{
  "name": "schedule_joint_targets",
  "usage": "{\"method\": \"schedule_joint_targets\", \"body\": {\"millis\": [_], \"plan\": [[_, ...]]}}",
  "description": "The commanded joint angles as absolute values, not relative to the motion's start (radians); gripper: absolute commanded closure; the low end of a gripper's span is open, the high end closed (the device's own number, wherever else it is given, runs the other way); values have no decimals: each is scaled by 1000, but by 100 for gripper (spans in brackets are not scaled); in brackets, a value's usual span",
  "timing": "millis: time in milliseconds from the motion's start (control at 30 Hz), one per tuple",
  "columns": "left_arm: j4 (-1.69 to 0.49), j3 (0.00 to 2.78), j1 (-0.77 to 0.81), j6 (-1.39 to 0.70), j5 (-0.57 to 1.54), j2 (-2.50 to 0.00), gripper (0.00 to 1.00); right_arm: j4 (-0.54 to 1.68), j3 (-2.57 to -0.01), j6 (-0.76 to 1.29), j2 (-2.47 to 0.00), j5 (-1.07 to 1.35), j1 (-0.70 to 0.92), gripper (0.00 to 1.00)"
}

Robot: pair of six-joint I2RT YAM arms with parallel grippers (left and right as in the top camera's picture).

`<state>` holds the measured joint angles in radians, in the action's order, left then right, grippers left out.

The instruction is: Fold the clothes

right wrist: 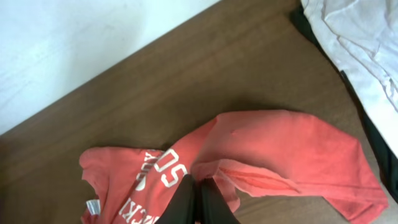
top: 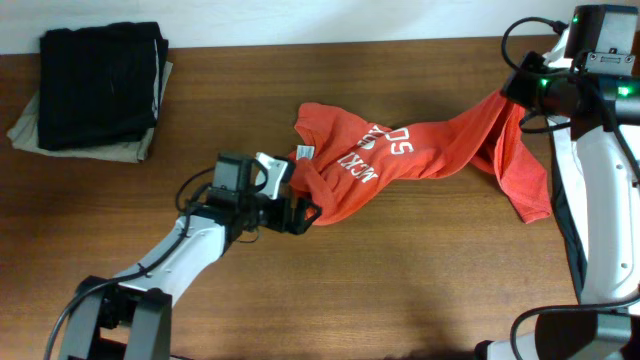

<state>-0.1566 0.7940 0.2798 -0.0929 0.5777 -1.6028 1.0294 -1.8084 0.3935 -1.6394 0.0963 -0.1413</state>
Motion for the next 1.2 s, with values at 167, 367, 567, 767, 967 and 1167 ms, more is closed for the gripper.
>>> {"method": "schedule_joint_targets", "body": {"millis": [167, 367, 567, 767, 967, 1167], "plan": [[-40, 805, 334, -191, 527, -1620, 1, 1102, -1818, 402, -1634, 105, -134, 96], [-10, 854, 334, -243, 569, -1753, 1, 1122, -1818, 402, -1634, 104, -105, 96], [-15, 915, 334, -243, 633, -1806, 54, 1123, -1818, 401, -1634, 101, -98, 96], [-64, 944, 327, -242, 633, -1794, 100, 1128, -1818, 401, -1634, 97, -98, 96], [-354, 1047, 182, -222, 624, -1534, 100, 1126, -1819, 402, -1554, 98, -98, 96], [-634, 1172, 9, -204, 606, -1193, 100, 1127, -1819, 402, -1387, 155, -98, 96]]}}
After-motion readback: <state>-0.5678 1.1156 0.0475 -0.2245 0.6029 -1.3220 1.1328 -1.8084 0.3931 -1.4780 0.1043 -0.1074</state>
